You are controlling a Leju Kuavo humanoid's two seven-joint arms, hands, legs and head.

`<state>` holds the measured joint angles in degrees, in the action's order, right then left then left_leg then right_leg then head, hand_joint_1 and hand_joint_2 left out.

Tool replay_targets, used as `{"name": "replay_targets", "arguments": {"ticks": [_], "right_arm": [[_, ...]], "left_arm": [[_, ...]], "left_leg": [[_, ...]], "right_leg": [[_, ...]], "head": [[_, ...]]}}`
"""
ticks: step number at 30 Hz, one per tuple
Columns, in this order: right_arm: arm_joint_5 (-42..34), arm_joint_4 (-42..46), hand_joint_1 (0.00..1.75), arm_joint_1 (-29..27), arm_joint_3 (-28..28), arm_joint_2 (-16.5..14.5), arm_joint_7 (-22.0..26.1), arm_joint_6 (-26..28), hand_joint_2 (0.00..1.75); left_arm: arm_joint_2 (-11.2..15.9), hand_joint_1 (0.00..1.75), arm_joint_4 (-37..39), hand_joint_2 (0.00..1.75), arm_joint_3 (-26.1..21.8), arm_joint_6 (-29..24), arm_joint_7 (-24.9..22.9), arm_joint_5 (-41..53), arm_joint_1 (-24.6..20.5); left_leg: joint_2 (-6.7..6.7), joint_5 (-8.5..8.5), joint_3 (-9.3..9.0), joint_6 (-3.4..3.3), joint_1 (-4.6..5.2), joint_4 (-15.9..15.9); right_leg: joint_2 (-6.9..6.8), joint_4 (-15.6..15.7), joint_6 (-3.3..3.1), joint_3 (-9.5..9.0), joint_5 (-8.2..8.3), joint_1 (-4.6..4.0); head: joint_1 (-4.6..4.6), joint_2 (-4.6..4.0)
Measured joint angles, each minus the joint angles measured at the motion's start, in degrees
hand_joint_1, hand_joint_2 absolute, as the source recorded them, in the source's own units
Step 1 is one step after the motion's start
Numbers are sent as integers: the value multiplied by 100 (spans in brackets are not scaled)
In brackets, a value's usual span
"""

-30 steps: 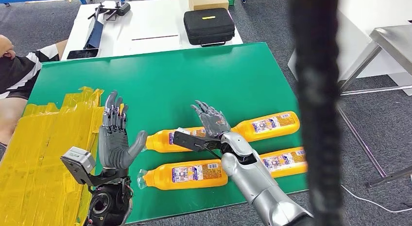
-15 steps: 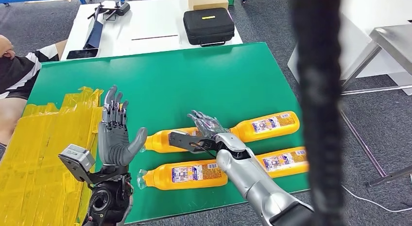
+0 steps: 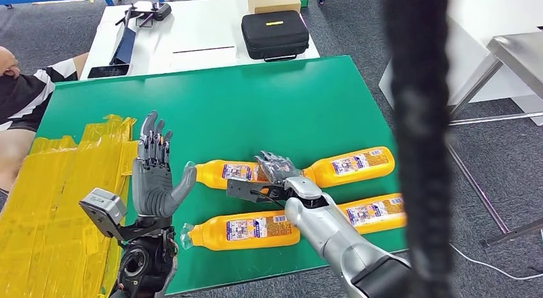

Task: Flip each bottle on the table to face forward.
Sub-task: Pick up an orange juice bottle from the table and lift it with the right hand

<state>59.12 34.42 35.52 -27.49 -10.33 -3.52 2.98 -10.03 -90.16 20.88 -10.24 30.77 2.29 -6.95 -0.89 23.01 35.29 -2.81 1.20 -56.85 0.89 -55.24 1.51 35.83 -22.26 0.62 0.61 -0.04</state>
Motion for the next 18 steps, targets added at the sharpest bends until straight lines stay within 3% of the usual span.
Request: {"name": "replay_targets", "arguments": {"ticks": [11, 15, 18], "right_arm": [[58, -221, 175, 101, -31, -24, -38, 211, 175], [42, -240, 175, 73, -23, -33, -16, 612, 175], [-59, -179, 175, -46, 50, -43, 157, 1238, 175]], "left_arm": [[0, 0, 23, 175, -1, -19, 0, -9, -28], [0, 0, 24, 175, -2, -70, 0, -9, -28], [0, 0, 23, 175, -9, -109, 2, 1, -23]], "left_leg": [[0, 0, -7, 0, 0, 0], [0, 0, -5, 0, 0, 0], [-2, 0, -1, 0, 0, 0]], "right_leg": [[0, 0, 0, -6, 0, 0], [0, 0, 0, -6, 0, 0], [-2, 0, 0, -4, 0, 0]], "head": [[-1, 0], [1, 0], [0, 0]]}}
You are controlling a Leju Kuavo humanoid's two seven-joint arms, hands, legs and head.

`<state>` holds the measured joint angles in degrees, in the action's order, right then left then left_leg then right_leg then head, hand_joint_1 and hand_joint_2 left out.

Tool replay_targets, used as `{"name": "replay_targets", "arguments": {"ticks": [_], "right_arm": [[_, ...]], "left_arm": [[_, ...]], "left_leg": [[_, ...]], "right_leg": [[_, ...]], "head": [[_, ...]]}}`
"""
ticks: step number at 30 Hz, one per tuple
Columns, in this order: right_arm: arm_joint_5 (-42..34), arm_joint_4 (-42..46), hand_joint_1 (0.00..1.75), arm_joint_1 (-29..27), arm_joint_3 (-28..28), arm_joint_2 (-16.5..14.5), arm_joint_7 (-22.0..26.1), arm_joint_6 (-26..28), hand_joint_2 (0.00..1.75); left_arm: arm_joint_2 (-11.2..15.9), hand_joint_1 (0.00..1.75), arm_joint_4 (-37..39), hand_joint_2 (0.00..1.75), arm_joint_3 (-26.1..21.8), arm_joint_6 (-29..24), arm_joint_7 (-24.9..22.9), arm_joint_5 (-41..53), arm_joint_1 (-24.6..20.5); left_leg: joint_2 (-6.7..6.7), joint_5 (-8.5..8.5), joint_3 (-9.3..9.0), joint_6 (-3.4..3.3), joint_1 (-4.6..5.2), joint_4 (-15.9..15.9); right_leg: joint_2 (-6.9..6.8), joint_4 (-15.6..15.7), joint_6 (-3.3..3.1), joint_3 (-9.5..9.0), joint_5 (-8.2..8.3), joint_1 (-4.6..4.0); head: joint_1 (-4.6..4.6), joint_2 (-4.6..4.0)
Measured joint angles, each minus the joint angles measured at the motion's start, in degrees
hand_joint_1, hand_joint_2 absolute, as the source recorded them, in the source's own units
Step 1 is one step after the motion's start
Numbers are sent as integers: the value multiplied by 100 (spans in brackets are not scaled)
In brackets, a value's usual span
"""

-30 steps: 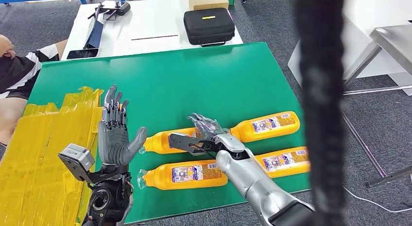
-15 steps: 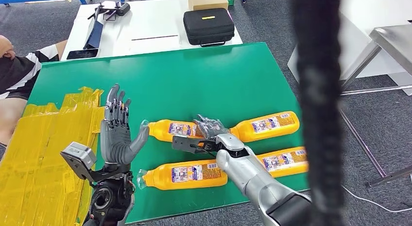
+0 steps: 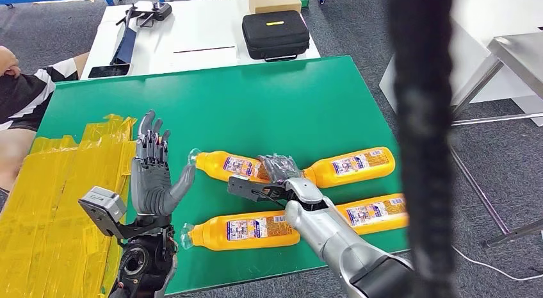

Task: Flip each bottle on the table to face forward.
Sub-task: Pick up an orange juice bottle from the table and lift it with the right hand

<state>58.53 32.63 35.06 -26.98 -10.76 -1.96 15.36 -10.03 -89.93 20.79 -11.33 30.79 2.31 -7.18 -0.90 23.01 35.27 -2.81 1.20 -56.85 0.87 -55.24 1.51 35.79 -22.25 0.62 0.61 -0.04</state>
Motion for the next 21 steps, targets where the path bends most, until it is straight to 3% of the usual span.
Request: {"name": "replay_targets", "arguments": {"ticks": [4, 10, 14, 21], "right_arm": [[-375, 466, 175, -288, 273, -9, 537, 990, 175], [-1603, 1629, 175, -919, 732, -7, 1948, 1851, 175], [-2300, 2422, 175, -1383, 905, -7, 2682, 2159, 175], [-2760, 3161, 175, -1792, 1005, -9, 3077, 2285, 175]], "left_arm": [[4, 0, -9, 175, -6, -7, 9, 68, 8], [8, 0, -21, 175, -2, 13, 20, 155, 6], [32, 0, -22, 175, 74, 172, -6, 112, -84], [87, 0, -25, 175, 204, 277, -56, 100, -197]], "left_leg": [[0, 0, 3, 0, 0, 0], [-2, 1, 7, 0, 0, 0], [-3, 1, 8, 0, 1, 0], [-2, 0, 6, 0, 1, 0]], "right_leg": [[0, 0, 0, 3, 0, 0], [-2, 0, 0, 7, -1, 1], [-5, 0, 0, 7, -1, 1], [-5, 1, 0, 7, -1, 0]], "head": [[-1, 0], [-1, 0], [-1, 0], [1, 0]]}}
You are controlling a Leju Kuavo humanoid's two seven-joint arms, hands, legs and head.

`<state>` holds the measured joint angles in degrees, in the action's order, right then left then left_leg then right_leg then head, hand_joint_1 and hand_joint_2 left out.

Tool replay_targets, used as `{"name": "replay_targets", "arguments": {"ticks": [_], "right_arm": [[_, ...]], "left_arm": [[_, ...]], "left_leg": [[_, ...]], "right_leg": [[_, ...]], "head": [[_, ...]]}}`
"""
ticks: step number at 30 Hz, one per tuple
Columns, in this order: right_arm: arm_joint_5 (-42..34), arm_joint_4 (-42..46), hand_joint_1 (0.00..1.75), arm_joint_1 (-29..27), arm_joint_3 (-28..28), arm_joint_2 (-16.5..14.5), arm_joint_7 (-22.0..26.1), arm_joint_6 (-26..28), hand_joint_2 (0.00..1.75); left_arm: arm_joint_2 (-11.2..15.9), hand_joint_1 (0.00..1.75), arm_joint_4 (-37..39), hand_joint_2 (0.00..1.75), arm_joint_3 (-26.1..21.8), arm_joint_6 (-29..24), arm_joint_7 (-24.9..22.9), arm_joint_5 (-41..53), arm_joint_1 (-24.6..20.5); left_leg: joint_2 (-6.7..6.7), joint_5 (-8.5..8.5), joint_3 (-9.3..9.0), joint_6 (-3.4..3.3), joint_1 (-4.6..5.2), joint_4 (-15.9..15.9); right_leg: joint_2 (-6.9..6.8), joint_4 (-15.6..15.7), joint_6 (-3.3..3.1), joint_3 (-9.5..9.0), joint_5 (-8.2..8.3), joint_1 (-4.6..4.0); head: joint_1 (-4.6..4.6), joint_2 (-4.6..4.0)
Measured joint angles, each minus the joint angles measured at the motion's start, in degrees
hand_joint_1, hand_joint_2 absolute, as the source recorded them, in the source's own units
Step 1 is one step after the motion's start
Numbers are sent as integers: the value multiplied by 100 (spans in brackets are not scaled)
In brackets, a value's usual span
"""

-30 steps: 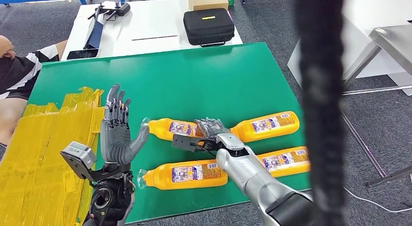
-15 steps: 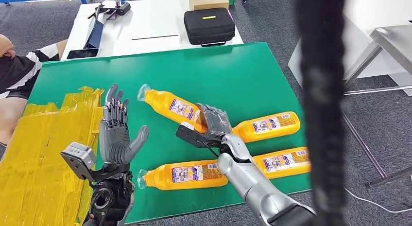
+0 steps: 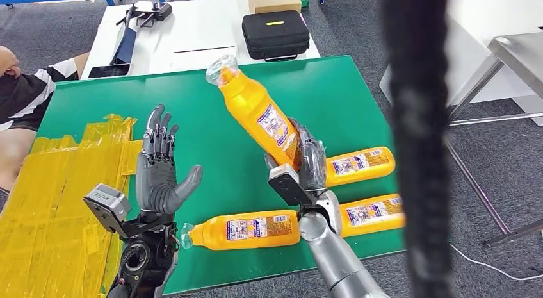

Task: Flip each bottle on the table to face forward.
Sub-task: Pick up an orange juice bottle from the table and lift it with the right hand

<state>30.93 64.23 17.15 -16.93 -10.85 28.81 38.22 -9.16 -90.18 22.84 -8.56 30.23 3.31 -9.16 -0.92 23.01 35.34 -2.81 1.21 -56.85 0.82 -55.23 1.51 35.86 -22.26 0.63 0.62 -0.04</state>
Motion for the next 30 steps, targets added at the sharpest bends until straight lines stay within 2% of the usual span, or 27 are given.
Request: {"name": "replay_targets", "arguments": {"ticks": [4, 8, 16, 30], "right_arm": [[-391, 342, 175, -175, 3, -1, 247, 9, 175], [-482, 445, 175, -245, -27, -6, 247, -97, 175], [-487, 499, 175, -281, -173, -16, 265, -124, 175], [-311, 531, 175, -284, -315, -16, 263, -113, 175]], "left_arm": [[74, 0, -2, 175, 189, 216, -230, 106, -134], [149, 0, 32, 175, 425, 454, -471, 185, -306], [217, 0, 153, 175, 746, 685, -641, 174, -515], [234, 0, 280, 175, 831, 822, -690, 9, -636]], "left_leg": [[1, 0, 0, 0, -1, 0], [1, 0, 1, 0, 0, 0], [1, 0, 1, 0, 0, 0], [1, 0, 1, 0, 0, 0]], "right_leg": [[1, 0, 0, 0, 0, 0], [1, 0, 0, 0, 0, 0], [1, 0, 0, 0, 0, 1], [1, 0, 0, 0, 0, 0]], "head": [[-1, 0], [-1, 0], [-1, 0], [-1, 0]]}}
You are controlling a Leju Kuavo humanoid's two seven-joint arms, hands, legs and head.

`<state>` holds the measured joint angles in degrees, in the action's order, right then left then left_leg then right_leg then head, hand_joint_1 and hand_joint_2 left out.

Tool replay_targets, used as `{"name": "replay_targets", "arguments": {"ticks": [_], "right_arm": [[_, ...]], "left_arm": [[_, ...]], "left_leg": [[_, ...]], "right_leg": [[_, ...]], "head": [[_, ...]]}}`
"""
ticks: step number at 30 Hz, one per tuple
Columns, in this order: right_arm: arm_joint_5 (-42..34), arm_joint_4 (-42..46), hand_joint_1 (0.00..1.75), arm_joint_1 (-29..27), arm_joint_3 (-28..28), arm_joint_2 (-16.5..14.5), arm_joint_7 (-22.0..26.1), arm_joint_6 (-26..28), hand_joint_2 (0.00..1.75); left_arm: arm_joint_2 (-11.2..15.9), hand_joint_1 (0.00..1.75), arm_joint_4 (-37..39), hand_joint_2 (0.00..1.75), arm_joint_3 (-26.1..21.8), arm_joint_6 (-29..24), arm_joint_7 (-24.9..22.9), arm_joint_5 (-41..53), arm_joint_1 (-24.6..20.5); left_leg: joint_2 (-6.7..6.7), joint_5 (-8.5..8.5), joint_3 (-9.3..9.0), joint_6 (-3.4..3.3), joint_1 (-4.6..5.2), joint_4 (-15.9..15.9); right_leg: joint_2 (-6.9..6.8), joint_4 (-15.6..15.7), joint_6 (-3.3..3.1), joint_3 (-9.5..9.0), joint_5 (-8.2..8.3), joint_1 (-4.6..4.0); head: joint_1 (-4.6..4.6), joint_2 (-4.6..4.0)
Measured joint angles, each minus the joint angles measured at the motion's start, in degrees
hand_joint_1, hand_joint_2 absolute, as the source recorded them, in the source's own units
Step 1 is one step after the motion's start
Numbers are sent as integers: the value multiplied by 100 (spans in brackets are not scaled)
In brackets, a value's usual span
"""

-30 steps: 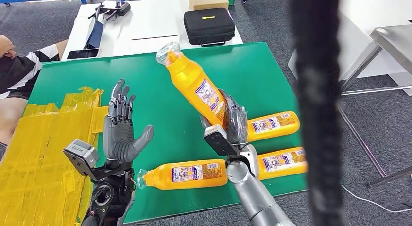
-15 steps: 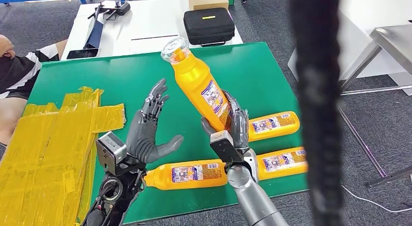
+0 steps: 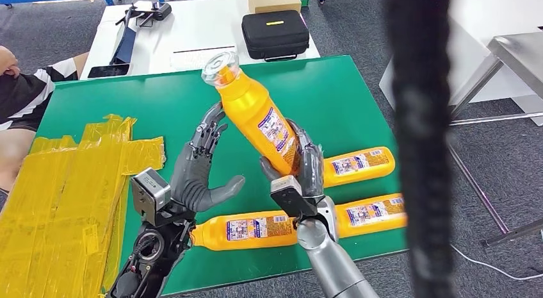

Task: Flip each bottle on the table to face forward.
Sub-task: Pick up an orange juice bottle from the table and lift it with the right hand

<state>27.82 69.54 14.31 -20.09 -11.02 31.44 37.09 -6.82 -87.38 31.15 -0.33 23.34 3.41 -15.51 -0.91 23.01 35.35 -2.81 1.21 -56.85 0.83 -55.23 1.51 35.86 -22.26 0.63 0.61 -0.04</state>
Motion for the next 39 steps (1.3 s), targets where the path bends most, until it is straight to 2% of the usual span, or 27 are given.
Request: {"name": "replay_targets", "arguments": {"ticks": [13, 19, 27, 35, 36, 39], "right_arm": [[450, -105, 175, 3, -327, -15, -16, 244, 175], [611, -397, 175, 59, -805, -29, 16, 255, 175], [641, -660, 175, 145, -1206, -45, -19, 201, 175], [562, -923, 175, 217, -1350, -42, -21, 183, 175], [553, -954, 175, 236, -1361, -42, -21, 181, 175], [533, -1026, 175, 281, -1385, -43, -27, 172, 175]], "left_arm": [[-43, 0, 270, 175, -63, 243, -109, -595, -148], [-94, 0, 492, 175, -138, 331, -228, -902, -258], [-101, 0, 719, 175, -232, 330, -243, -1066, -294], [-101, 0, 995, 175, -299, 226, -91, -1172, -290], [-101, 27, 1012, 175, -305, 214, -78, -1173, -290], [-107, 158, 1050, 175, -322, 132, -57, -1205, -290]], "left_leg": [[0, 0, 1, 0, 0, 0], [0, 0, 1, 0, 0, 0], [-1, -1, 1, 1, 0, 0], [0, -1, 1, 1, 0, 0], [-1, -1, 1, 1, 0, 0], [0, -1, 1, 1, 0, 0]], "right_leg": [[0, 0, 0, 0, 0, 0], [0, 0, 0, 1, 0, 0], [-1, 0, 0, 1, 0, 0], [-1, 0, 0, 1, 0, 0], [-1, 0, 0, 1, 0, 0], [-1, 0, 0, 1, 0, 0]], "head": [[1, 0], [1, 0], [-1, 0], [0, 0], [0, 0], [0, 0]]}}
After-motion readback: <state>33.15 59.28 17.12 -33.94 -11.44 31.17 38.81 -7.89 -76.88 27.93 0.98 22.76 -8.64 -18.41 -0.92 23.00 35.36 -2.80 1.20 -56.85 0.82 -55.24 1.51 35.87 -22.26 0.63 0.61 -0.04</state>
